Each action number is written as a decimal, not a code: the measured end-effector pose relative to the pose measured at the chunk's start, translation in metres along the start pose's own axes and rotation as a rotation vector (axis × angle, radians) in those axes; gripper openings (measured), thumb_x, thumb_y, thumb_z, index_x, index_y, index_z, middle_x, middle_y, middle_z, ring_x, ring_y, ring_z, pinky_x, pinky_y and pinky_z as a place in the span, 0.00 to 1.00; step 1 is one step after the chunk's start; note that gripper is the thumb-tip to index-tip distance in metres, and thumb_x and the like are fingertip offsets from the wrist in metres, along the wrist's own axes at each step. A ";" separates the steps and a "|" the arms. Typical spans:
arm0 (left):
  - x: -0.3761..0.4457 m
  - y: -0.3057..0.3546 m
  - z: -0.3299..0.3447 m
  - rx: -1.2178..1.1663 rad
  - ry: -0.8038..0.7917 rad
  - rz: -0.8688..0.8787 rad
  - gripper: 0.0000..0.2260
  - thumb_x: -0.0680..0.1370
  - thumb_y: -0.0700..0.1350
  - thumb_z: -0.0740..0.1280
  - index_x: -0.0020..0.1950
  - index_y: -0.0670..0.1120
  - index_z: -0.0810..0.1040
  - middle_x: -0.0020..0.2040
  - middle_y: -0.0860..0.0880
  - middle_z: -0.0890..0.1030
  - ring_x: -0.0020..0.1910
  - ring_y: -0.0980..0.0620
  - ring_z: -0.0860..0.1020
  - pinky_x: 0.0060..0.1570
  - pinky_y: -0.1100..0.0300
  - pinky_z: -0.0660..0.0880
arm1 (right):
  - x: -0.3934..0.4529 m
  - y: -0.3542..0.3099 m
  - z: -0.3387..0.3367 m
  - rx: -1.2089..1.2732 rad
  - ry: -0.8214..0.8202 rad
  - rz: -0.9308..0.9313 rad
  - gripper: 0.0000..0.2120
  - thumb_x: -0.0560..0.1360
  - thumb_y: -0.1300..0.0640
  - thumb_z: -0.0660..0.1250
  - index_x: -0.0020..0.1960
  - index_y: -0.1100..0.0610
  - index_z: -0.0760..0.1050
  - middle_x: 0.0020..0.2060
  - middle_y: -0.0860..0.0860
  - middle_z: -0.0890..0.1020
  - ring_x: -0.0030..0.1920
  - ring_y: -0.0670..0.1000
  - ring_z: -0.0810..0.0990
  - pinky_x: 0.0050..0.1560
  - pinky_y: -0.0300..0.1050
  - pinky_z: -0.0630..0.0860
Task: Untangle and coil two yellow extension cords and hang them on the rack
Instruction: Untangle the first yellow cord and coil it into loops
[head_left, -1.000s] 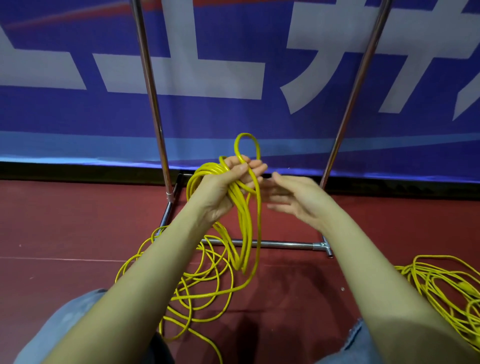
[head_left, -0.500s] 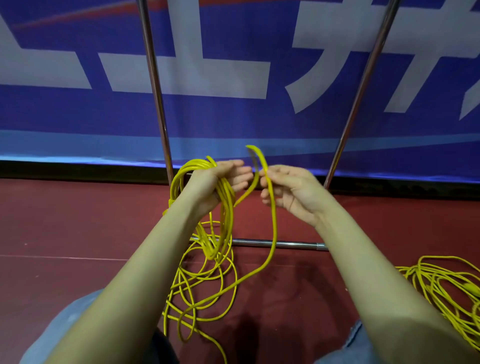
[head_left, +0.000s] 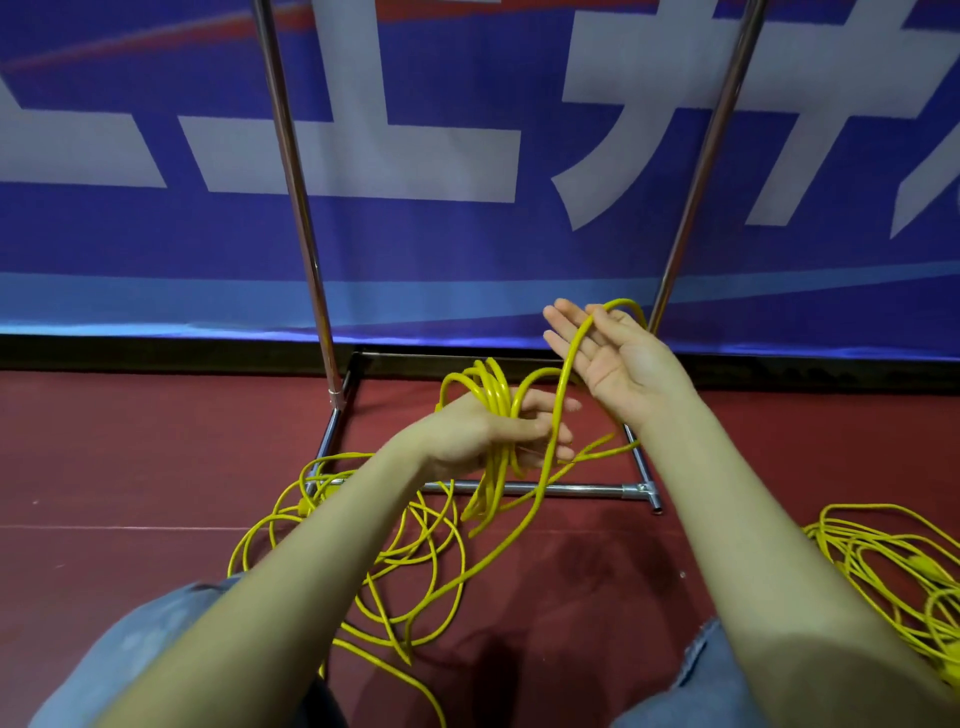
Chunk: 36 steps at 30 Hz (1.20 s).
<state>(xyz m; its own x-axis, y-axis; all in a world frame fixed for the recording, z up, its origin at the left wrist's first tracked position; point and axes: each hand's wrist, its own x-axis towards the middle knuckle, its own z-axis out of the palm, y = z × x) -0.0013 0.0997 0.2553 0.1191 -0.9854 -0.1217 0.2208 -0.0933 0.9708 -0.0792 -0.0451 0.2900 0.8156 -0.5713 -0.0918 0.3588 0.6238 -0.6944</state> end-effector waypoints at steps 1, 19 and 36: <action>0.000 0.000 0.001 0.017 0.004 0.008 0.10 0.79 0.34 0.58 0.56 0.44 0.75 0.42 0.50 0.82 0.45 0.51 0.83 0.46 0.61 0.79 | 0.002 0.001 -0.002 -0.001 0.010 0.006 0.07 0.81 0.64 0.55 0.45 0.61 0.68 0.40 0.59 0.85 0.42 0.56 0.85 0.46 0.51 0.81; 0.002 0.024 -0.037 -0.610 0.492 0.321 0.08 0.80 0.34 0.56 0.53 0.40 0.74 0.43 0.43 0.84 0.43 0.48 0.84 0.44 0.57 0.81 | -0.011 0.037 0.004 -0.989 -0.366 0.061 0.07 0.77 0.63 0.64 0.42 0.56 0.78 0.34 0.49 0.77 0.36 0.45 0.74 0.42 0.35 0.73; -0.018 0.029 -0.053 -0.361 0.328 0.177 0.20 0.78 0.46 0.56 0.32 0.43 0.80 0.19 0.51 0.63 0.15 0.58 0.60 0.17 0.69 0.61 | 0.014 0.039 -0.018 -1.262 0.065 -0.287 0.06 0.79 0.57 0.61 0.44 0.54 0.73 0.29 0.45 0.71 0.29 0.45 0.68 0.36 0.42 0.67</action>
<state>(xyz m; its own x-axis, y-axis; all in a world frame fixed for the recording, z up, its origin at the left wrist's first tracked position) 0.0543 0.1222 0.2746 0.4690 -0.8798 -0.0768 0.4826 0.1826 0.8566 -0.0619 -0.0382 0.2489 0.7452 -0.6469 0.1621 -0.1859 -0.4350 -0.8810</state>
